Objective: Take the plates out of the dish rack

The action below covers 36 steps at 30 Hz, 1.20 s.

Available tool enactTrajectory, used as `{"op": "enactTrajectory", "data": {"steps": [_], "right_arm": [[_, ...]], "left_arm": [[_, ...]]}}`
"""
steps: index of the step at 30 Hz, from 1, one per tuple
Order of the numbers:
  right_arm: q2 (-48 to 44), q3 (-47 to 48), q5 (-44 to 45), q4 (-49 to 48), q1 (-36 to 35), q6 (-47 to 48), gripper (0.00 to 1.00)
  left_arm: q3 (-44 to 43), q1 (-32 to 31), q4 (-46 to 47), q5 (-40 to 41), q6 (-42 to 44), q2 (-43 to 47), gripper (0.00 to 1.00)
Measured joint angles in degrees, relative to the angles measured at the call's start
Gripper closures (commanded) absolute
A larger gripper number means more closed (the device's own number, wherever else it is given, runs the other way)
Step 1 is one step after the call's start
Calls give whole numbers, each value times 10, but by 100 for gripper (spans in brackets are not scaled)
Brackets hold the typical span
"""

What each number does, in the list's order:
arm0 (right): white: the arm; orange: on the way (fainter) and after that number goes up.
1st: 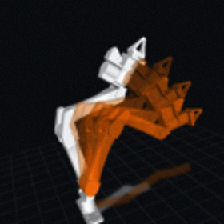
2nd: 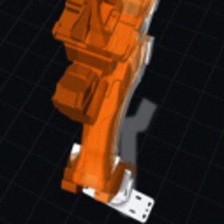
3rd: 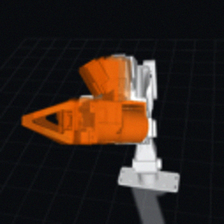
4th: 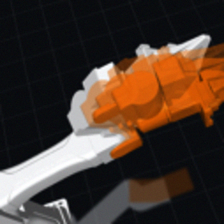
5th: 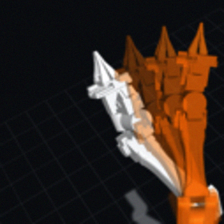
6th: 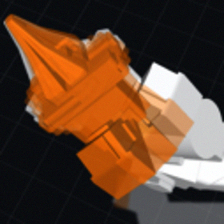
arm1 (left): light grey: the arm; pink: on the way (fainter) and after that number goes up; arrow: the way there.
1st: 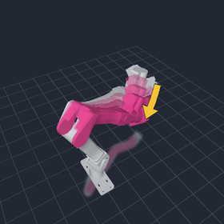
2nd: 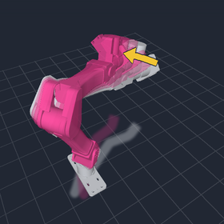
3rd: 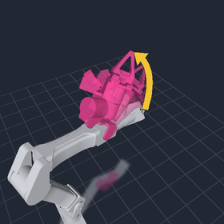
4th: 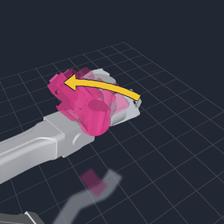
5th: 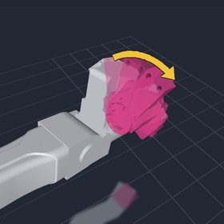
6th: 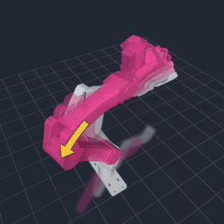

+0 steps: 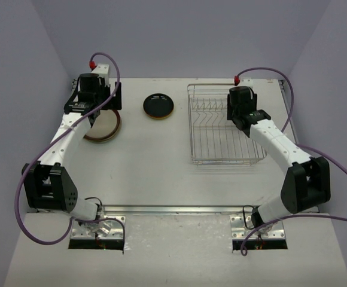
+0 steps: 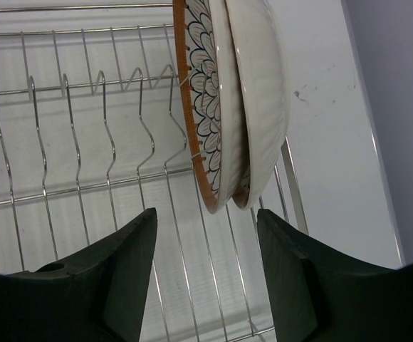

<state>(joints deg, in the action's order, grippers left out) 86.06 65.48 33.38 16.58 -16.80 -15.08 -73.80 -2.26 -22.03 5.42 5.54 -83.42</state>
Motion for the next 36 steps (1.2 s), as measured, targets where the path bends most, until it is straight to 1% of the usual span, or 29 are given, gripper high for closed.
{"op": "enactTrajectory", "data": {"steps": [5, 11, 17, 23, 36], "right_arm": [[14, 2, 18, -21, 0, 3, 37], [56, 7, 26, -32, 1, 8, 39], [58, 8, 25, -31, 0, 8, 37], [62, 19, 24, -25, 0, 6, 39], [63, 29, 4, 5, -19, -19, 39]], "left_arm": [[0, 0, 0, 6, 0, 0, 0], [0, 0, 0, 11, 0, 0, 0], [0, 0, 0, 18, 1, 0, 0], [0, 0, 0, 20, 0, 0, 0], [0, 0, 0, 21, 1, 0, 0]]}}
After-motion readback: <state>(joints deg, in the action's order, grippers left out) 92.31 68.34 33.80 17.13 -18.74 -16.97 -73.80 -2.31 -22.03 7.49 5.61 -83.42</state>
